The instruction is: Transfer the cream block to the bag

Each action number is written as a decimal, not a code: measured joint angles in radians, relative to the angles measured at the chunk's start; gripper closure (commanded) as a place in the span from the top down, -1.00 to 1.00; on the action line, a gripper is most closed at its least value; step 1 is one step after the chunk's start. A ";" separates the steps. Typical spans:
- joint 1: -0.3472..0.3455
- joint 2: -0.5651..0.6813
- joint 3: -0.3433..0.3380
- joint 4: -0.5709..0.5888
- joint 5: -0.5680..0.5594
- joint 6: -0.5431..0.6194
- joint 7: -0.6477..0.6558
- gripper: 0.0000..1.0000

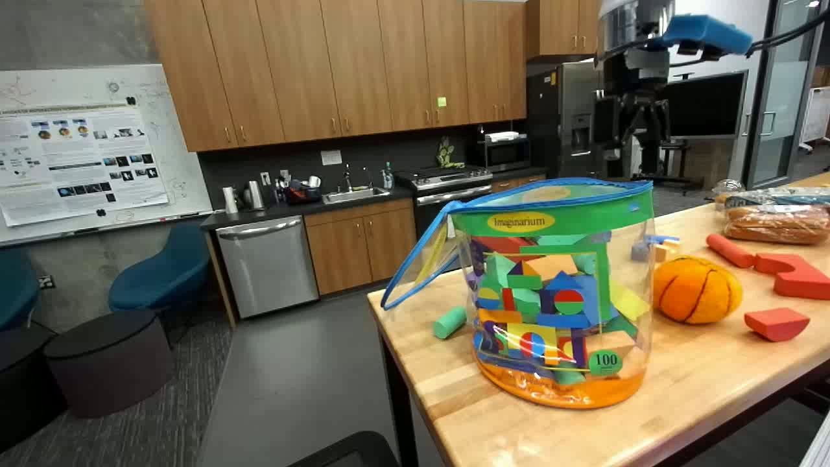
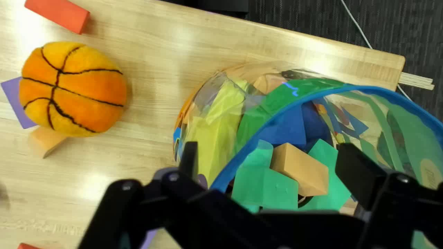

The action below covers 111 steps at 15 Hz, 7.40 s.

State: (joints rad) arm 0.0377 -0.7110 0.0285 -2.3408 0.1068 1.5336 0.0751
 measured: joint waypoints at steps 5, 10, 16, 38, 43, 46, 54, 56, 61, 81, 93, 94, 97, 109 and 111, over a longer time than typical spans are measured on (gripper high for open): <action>0.000 0.000 0.000 0.000 0.000 0.001 0.000 1.00; 0.000 0.000 0.000 0.000 0.000 0.001 0.000 1.00; 0.000 0.000 0.000 0.000 0.000 0.001 0.000 1.00; -0.156 0.028 -0.301 0.220 0.062 0.037 -0.043 1.00; -0.217 0.111 -0.412 0.227 0.067 0.105 -0.082 1.00; -0.263 0.173 -0.470 0.226 0.108 0.141 -0.083 1.00; -0.378 0.319 -0.511 0.106 0.208 0.305 -0.041 1.00; -0.401 0.345 -0.488 0.060 0.185 0.394 0.003 1.00; -0.448 0.368 -0.401 -0.017 0.023 0.604 0.189 1.00; -0.459 0.440 -0.301 -0.026 -0.114 0.648 0.408 1.00; -0.462 0.930 -0.417 0.368 0.021 0.538 0.536 1.00; -0.462 0.955 -0.419 0.389 0.021 0.538 0.548 1.00; -0.455 1.013 -0.420 0.439 0.021 0.540 0.595 1.00; -0.429 1.117 -0.435 0.494 -0.045 0.641 0.800 1.00; -0.427 1.118 -0.437 0.494 -0.046 0.645 0.811 1.00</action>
State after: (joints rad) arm -0.3893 0.4068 -0.4083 -1.8471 0.0612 2.1790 0.8859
